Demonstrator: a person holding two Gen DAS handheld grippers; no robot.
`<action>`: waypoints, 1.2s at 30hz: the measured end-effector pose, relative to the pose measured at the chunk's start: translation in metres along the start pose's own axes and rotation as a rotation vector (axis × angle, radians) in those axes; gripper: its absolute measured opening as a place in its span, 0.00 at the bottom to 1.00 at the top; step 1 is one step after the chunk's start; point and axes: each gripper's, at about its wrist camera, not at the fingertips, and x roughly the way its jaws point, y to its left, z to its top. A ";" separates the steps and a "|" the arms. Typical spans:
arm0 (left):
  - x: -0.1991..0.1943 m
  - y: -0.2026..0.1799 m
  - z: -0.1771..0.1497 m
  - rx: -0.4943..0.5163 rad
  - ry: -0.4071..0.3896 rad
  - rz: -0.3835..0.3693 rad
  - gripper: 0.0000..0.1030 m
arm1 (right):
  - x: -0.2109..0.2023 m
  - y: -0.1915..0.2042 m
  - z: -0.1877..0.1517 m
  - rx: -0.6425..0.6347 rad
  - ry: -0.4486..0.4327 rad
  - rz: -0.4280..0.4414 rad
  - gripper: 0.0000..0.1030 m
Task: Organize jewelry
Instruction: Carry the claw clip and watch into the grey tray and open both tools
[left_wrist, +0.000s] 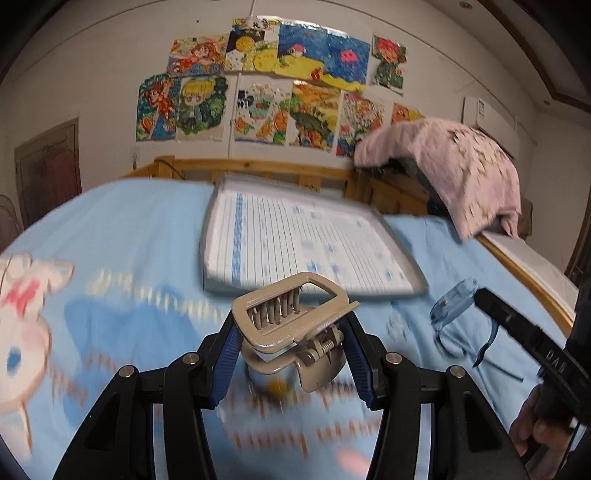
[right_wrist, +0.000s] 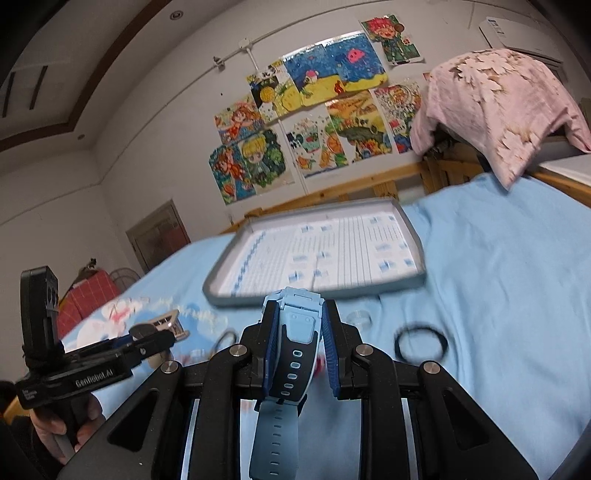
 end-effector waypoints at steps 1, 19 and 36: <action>0.007 0.001 0.008 0.003 -0.004 0.004 0.49 | 0.008 0.000 0.004 0.005 -0.002 0.004 0.20; 0.133 0.033 0.041 -0.018 0.041 0.037 0.73 | 0.199 -0.024 0.018 0.137 0.136 -0.044 0.21; 0.063 0.029 0.024 -0.091 -0.097 0.048 1.00 | 0.114 -0.007 0.041 -0.059 0.010 -0.135 0.66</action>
